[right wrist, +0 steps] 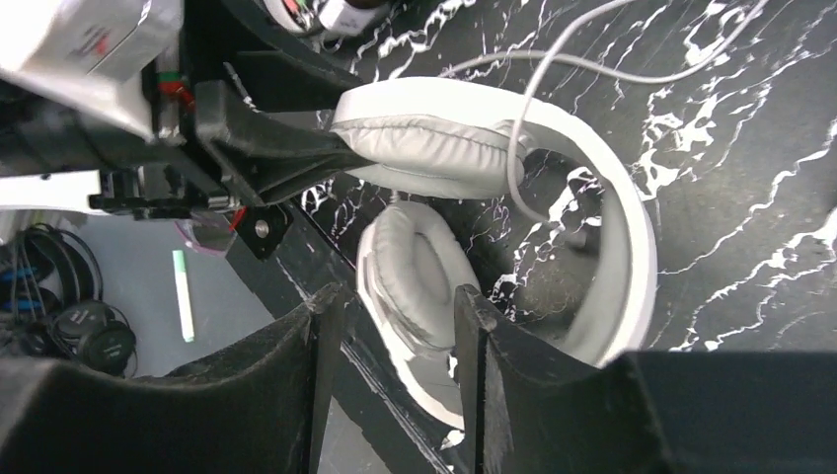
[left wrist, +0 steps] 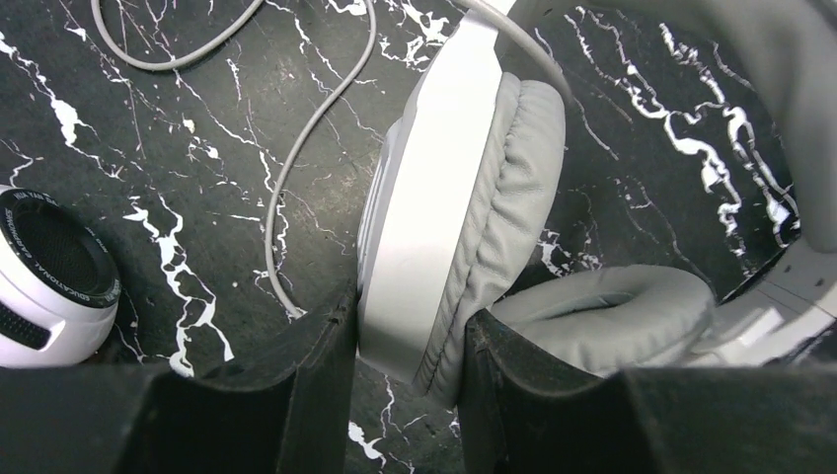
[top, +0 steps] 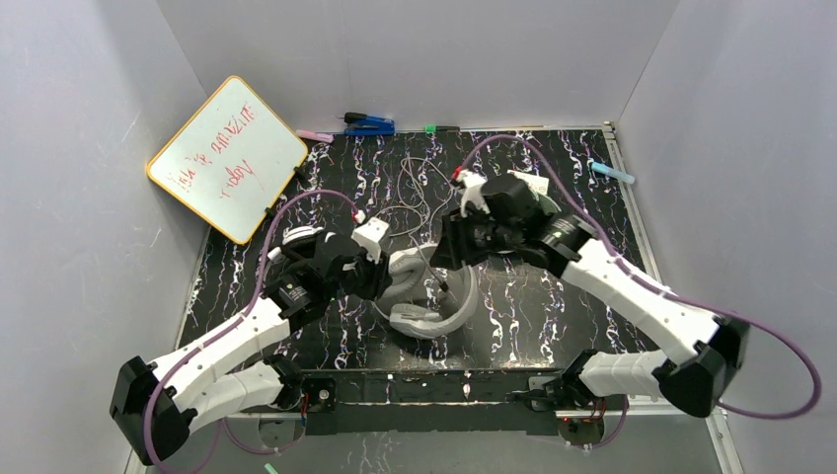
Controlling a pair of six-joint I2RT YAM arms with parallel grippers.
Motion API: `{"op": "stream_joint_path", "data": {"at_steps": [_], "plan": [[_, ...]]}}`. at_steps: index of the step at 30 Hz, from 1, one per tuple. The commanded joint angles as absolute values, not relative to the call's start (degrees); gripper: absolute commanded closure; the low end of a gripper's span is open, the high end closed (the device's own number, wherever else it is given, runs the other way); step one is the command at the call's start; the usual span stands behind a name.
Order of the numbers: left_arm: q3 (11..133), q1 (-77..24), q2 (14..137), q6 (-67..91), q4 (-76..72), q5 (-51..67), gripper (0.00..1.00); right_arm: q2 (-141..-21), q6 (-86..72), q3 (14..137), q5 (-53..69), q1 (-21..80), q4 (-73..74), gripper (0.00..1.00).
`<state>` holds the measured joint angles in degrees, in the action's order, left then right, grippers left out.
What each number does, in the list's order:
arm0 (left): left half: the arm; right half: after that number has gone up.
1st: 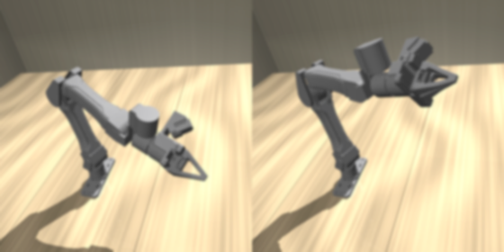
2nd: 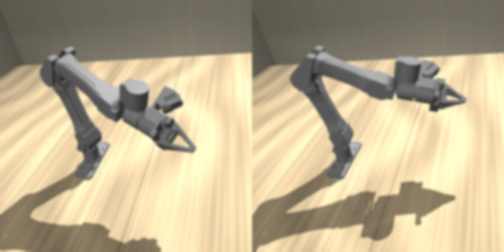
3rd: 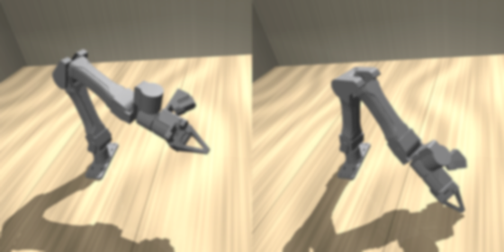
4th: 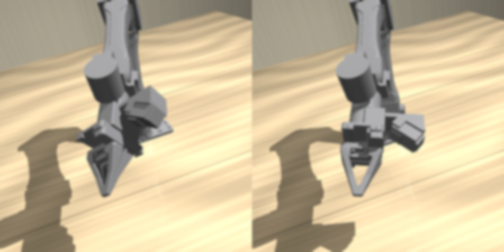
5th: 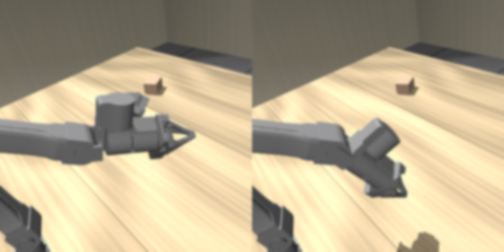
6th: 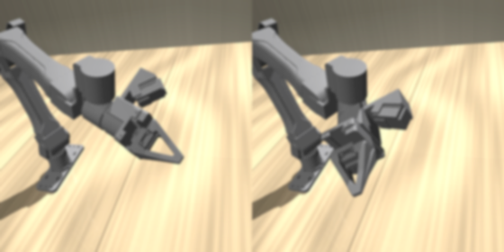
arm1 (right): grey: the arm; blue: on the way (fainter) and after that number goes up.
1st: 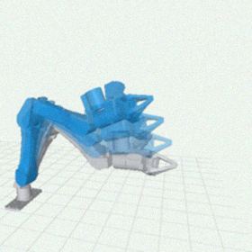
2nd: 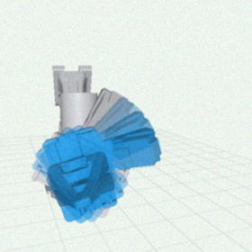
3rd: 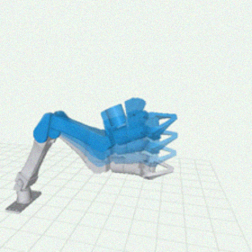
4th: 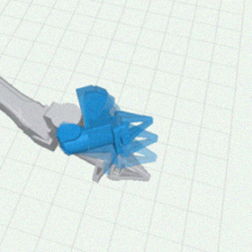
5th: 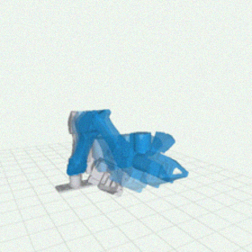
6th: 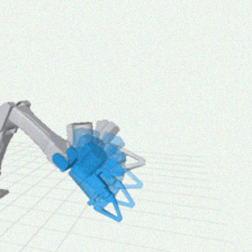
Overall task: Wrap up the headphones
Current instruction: Pick up the headphones from the center of the board.
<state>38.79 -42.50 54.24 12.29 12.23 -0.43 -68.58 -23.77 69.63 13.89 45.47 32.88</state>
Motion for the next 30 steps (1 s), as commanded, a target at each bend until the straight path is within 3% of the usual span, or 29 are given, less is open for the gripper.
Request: {"op": "stream_joint_path", "data": {"at_steps": [1, 11, 30], "plan": [[37.99, -47.21, 54.19, 7.68, 8.96, -6.57, 0.78, -74.1, -25.9, 73.42, 7.22, 47.9, 33.19, 0.5], [37.11, -55.27, 56.42, 5.09, 8.88, -14.94, 0.78, -83.71, -29.43, 74.97, 1.92, 47.9, 32.68, 0.47], [35.92, -61.21, 59.72, 5.09, 6.33, -18.43, 0.78, -99.87, -31.99, 76.24, 10.32, 47.9, 27.8, 0.53]]}}
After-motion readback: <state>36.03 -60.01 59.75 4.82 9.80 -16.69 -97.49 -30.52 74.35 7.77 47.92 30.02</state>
